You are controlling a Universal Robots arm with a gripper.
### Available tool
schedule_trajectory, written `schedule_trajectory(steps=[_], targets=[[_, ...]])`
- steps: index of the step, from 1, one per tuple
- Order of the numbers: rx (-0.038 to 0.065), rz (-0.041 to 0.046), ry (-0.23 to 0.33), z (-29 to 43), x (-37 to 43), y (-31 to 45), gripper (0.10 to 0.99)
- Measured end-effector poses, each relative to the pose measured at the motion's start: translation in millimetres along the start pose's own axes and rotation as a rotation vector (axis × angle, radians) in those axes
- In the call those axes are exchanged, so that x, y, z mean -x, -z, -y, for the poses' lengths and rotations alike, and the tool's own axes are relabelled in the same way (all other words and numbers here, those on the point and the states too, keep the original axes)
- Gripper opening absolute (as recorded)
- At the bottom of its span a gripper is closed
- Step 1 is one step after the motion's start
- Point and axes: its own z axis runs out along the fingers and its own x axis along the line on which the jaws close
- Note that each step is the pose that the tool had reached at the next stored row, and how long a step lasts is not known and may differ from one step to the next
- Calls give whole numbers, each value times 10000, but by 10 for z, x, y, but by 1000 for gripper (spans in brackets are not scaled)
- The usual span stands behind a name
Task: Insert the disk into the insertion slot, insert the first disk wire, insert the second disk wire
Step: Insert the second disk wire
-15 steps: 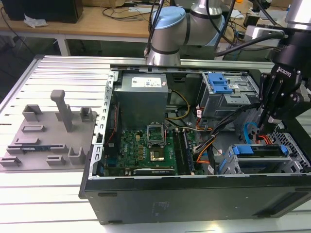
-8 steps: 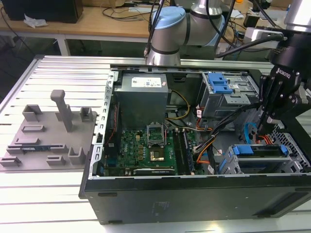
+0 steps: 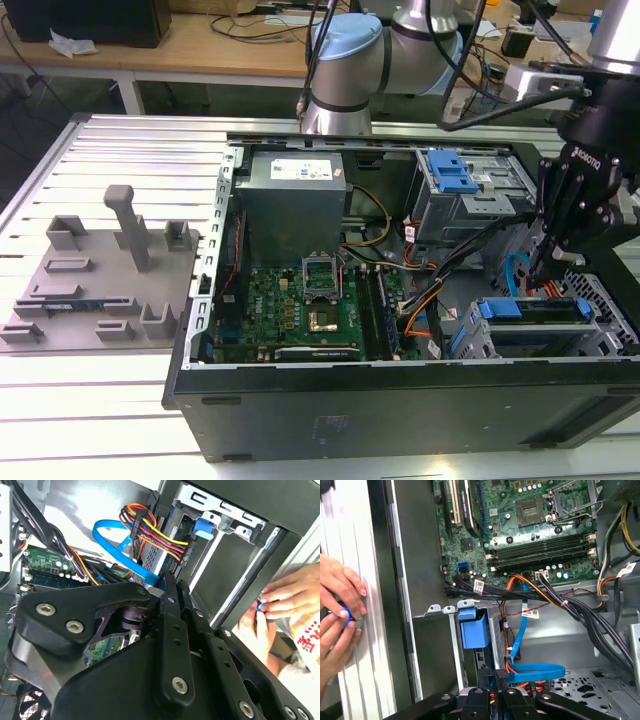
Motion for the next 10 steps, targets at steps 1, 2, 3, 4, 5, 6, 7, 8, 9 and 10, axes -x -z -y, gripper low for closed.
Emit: schedule_trajectory(steps=[1, 2, 3, 4, 5, 6, 7, 8, 9, 10], targets=[[-8, 88, -1, 2, -16, -5, 161], [-20, 232, 1, 5, -40, -12, 161], [-42, 367, 12, 8, -62, -18, 161], [-70, 516, 28, 12, -85, -25, 161], [-90, 627, 62, 13, -100, -30, 161], [-119, 719, 125, 14, -109, -34, 161], [-138, 754, 161, 14, -112, -36, 161], [-172, 782, 212, 13, -115, -38, 161], [-196, 786, 262, 12, -118, -41, 161], [-215, 788, 335, 12, -121, -42, 161]])
